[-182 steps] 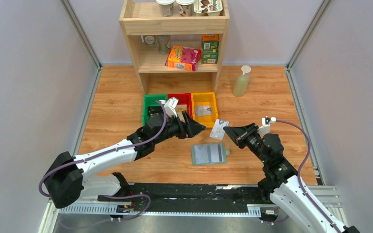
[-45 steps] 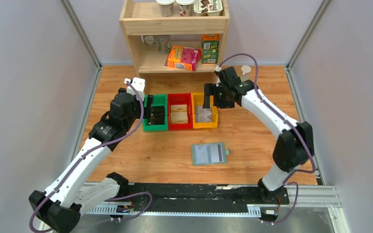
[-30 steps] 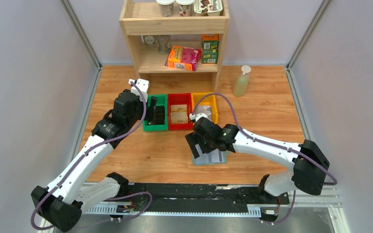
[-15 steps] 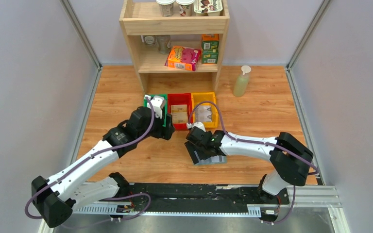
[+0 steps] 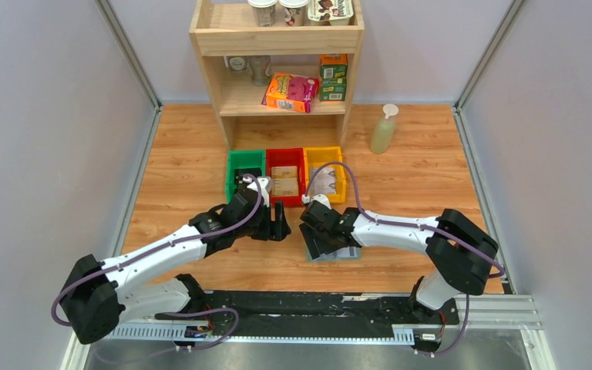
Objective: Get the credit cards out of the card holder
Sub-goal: Remove the credit card from the card holder.
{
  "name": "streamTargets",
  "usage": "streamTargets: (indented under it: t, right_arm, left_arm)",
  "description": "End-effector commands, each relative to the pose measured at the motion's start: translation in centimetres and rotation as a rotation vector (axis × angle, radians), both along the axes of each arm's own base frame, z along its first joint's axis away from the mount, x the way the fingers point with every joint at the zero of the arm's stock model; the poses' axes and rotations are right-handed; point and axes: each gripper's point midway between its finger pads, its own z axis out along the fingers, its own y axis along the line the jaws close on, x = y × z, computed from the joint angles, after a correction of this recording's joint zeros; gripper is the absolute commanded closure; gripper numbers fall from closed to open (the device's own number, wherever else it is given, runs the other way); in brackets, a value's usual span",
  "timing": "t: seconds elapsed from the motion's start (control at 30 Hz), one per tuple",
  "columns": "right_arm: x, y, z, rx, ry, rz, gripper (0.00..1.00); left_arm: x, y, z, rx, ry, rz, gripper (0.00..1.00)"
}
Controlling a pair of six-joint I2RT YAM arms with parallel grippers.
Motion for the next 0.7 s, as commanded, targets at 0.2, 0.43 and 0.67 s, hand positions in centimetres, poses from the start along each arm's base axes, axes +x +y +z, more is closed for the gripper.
streamTargets:
  t: [0.2, 0.43, 0.67]
  right_arm:
    - [0.6, -0.9, -0.5, 0.027, 0.006, -0.060, 0.41]
    - [0.7, -1.2, -0.4, 0.087, 0.022, -0.074, 0.56]
    - [1.0, -1.6, -0.2, 0.191, 0.051, -0.096, 0.59]
  left_arm:
    - [-0.4, -3.2, -1.4, -0.098, 0.086, -0.010, 0.26]
    - [-0.7, -4.4, -3.1, -0.087, 0.140, -0.036, 0.35]
    - [-0.9, -6.7, -3.2, -0.103, 0.165, -0.084, 0.44]
